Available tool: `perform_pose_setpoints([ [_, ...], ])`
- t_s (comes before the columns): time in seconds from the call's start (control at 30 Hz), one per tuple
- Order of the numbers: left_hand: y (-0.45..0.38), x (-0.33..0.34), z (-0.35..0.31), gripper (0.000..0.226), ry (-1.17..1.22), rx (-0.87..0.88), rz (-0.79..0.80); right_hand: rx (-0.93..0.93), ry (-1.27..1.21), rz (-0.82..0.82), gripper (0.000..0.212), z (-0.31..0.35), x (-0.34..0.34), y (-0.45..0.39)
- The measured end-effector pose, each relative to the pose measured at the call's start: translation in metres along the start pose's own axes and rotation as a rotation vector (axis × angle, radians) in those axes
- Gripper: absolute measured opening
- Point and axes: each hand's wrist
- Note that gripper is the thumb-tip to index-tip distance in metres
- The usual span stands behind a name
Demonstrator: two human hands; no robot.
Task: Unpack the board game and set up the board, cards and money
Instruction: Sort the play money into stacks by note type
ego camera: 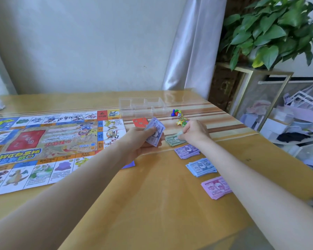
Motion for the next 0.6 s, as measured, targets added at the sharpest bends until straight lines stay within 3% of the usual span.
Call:
perform_pose_setpoints([
  [0.13,-0.008,0.011,0.002,0.016,0.116,-0.05,-0.045,-0.037,0.082,0.025,0.044,0.003,-0.005,-0.001],
  [0.27,-0.014,0.015,0.0,0.01,0.198,-0.096,-0.071,-0.04,0.148,0.17,0.036,0.006,-0.011,-0.002],
  [0.4,-0.018,0.021,-0.004,0.015,0.151,-0.073,-0.081,-0.106,0.207,0.229,0.015,0.009,-0.01,-0.003],
  [0.5,-0.021,0.023,-0.009,0.013,0.123,-0.06,-0.089,-0.191,0.296,0.282,0.037,0.011,-0.021,-0.008],
  [0.6,-0.021,0.023,-0.012,0.014,0.111,-0.062,-0.093,-0.313,0.286,0.469,0.06,0.014,-0.026,-0.008],
])
Point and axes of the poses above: each hand's wrist, its own y-axis away from the middle knuckle, its own x-axis out of the palm, z = x × y, and after that the axes turned 9 degrees about -x, right-handed
